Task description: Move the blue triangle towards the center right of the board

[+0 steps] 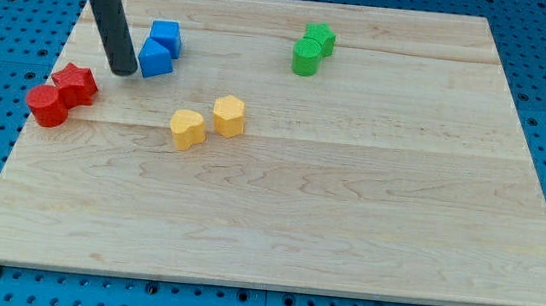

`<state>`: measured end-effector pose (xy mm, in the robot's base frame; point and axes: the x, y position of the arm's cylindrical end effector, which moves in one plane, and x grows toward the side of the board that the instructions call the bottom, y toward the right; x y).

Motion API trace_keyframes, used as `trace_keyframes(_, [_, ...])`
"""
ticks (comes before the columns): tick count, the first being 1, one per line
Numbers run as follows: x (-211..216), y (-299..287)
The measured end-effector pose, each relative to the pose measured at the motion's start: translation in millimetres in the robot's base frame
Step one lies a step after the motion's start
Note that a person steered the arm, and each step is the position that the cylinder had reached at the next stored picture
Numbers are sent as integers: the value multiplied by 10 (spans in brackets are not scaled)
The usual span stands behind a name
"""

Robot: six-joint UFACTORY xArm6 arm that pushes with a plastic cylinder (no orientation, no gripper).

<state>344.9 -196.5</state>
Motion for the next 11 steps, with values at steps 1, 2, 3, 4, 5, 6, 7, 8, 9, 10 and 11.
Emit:
trace_keyframes(1, [-2,135])
trace_keyframes(2, [-2,742])
trace_keyframes(3, [-42,883])
trace_keyframes(4, [-161,1155])
trace_keyframes(5, [-117,1850])
trace_keyframes(6, [-132,2209])
trace_keyframes(7, [6,2658])
trace_keyframes(8, [100,3263])
trace_keyframes(9, [181,3712])
trace_keyframes(10, [172,2873])
trace_keyframes(11, [328,1528])
